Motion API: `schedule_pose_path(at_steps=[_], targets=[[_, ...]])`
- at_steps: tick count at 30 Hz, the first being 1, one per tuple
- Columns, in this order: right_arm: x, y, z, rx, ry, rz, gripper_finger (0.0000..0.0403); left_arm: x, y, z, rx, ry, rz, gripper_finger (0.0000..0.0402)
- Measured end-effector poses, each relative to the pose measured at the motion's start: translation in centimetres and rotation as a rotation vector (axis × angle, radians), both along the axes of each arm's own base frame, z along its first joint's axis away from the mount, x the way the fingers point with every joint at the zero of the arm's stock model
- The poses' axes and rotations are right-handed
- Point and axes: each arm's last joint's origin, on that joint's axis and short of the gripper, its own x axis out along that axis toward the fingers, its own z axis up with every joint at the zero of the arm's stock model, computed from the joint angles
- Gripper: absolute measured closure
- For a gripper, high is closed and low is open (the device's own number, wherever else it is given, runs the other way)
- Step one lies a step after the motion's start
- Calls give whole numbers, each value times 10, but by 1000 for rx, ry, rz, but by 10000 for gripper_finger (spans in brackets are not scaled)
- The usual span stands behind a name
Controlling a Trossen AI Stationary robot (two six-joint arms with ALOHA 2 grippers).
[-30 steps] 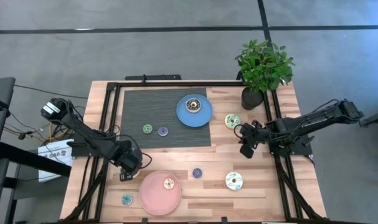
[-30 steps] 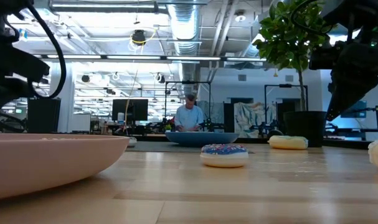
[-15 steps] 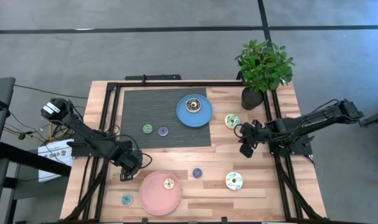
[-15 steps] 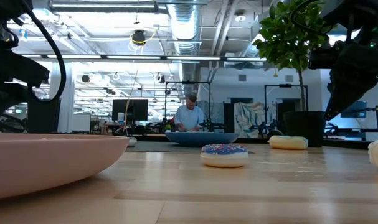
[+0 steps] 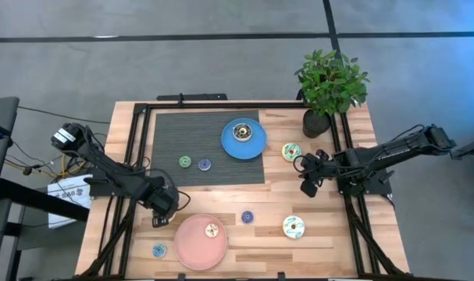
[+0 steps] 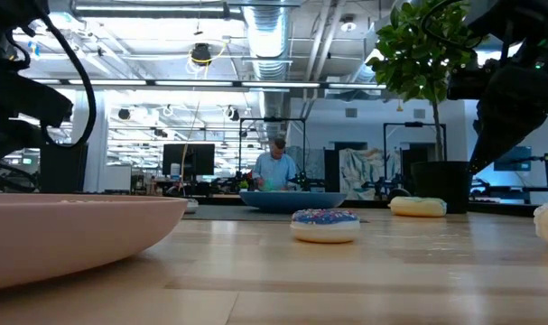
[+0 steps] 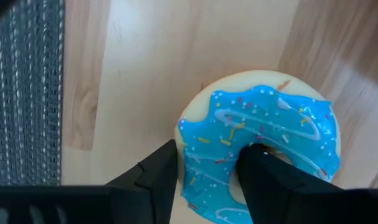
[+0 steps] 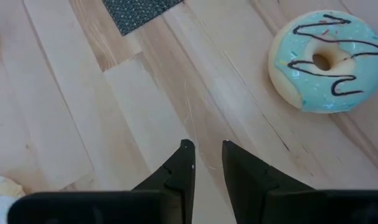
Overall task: Pick & Place donuts
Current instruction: Put the large blue donut on the blue plate
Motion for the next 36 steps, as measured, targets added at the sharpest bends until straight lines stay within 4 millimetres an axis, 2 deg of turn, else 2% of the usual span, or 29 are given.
schedule_pose_path(at_steps=[7, 11, 15, 21, 24, 26, 31, 36], targets=[[0, 0, 0, 0, 0, 1, 333, 17, 8, 16, -3, -44, 105, 253], [0, 0, 0, 0, -1, 0, 333, 35, 20, 34, 48, -129, 168, 253], [1, 0, 0, 5, -6, 1, 333, 62, 40, 64, 142, -291, 222, 253], [1, 0, 0, 5, -7, 0, 333, 103, 79, 118, 283, -573, 186, 253], [1, 0, 1, 7, -13, 0, 333, 123, 103, 133, 379, -606, 161, 253], [2, 1, 1, 10, -28, -1, 333, 140, 119, 135, 432, -582, 119, 253], [6, 1, 3, 18, -68, -1, 333, 181, 166, 119, 513, -470, 62, 253], [6, 1, 4, 24, -72, -9, 333, 208, 217, 89, 461, -393, 63, 253]])
